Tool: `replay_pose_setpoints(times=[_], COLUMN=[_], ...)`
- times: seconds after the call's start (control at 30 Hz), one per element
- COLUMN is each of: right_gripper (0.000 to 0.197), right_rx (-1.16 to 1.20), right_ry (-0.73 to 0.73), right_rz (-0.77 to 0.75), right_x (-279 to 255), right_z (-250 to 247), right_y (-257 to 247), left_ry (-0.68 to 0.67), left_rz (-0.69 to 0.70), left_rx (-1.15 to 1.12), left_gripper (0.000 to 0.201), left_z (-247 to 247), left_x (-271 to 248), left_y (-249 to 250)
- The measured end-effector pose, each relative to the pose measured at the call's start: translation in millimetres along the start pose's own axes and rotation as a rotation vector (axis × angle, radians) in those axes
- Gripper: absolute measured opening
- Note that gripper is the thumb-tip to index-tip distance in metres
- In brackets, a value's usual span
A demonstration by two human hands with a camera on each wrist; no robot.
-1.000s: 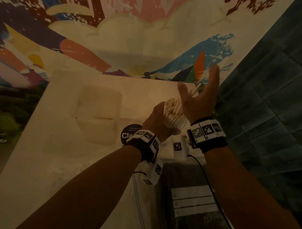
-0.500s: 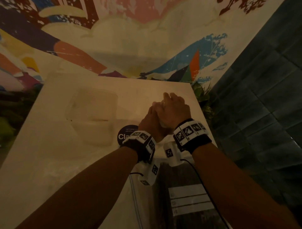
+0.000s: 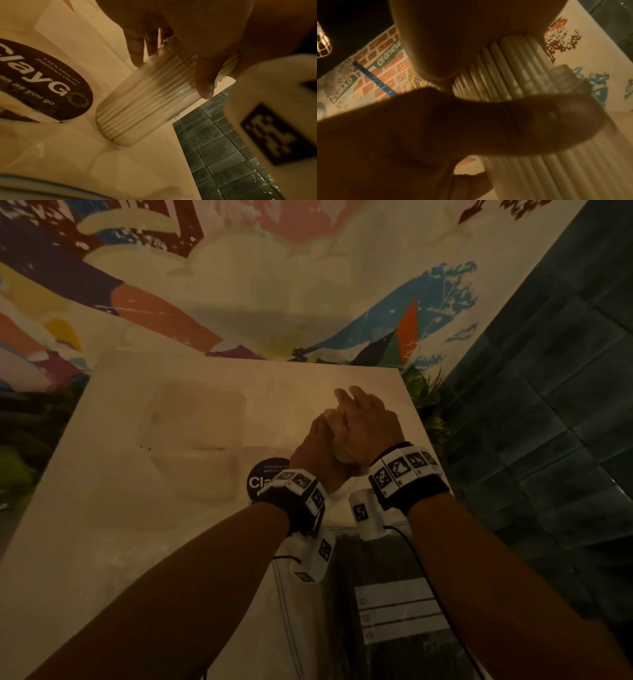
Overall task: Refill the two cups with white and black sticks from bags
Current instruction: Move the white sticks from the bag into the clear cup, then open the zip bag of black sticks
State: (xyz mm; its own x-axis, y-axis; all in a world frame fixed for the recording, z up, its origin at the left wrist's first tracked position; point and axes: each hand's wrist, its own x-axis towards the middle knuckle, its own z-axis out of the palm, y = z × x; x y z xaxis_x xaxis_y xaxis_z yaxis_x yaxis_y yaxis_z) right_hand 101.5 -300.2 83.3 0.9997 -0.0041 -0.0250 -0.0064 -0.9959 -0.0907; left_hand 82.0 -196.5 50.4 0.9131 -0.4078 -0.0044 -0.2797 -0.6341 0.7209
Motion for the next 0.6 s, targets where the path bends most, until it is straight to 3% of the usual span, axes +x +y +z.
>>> replay_pose_setpoints(times=[0.1,0.2,0.27,0.3,0.37,0.43,0.47,0.6], right_gripper=[0.054,0.062,0.062,0.057,0.042,0.028,0.023,0.027], right_rx=[0.032,0.139,0.415,0.561,0.663,0.536,0.455,0.47], right_ry=[-0.077,-0.066,0.174,0.346,0.531,0.417,0.291,-0.226], right_rz=[0.002,0.044,0.14,0.195,0.333,0.454,0.472,0.537], right_x=[0,-2,-14,-22,-47,-71,-81,-117], right_z=[-7,-17,-24,-26,-24,-6,8,69], right_y=[1,3,11,18,34,52,61,81], left_ry=[-0.008,-0.02,-0.044,-0.131,-0.356,-0.504,-0.543,-0.635], left_rz=[-0.006,-0.118,-0.331,-0.405,-0.42,-0.331,-0.286,-0.187], left_rx=[-0.012,-0.063,-0.166,-0.102,0.18,0.378,0.425,0.358], left_gripper=[0.104,0.125,0.139,0.137,0.098,0.052,0.044,0.042], left_z=[4,10,8,1,-6,2,11,48], left_x=[5,8,3,-2,-15,-24,-28,-42], left_y=[-5,-13,-18,-18,-23,-26,-28,-28])
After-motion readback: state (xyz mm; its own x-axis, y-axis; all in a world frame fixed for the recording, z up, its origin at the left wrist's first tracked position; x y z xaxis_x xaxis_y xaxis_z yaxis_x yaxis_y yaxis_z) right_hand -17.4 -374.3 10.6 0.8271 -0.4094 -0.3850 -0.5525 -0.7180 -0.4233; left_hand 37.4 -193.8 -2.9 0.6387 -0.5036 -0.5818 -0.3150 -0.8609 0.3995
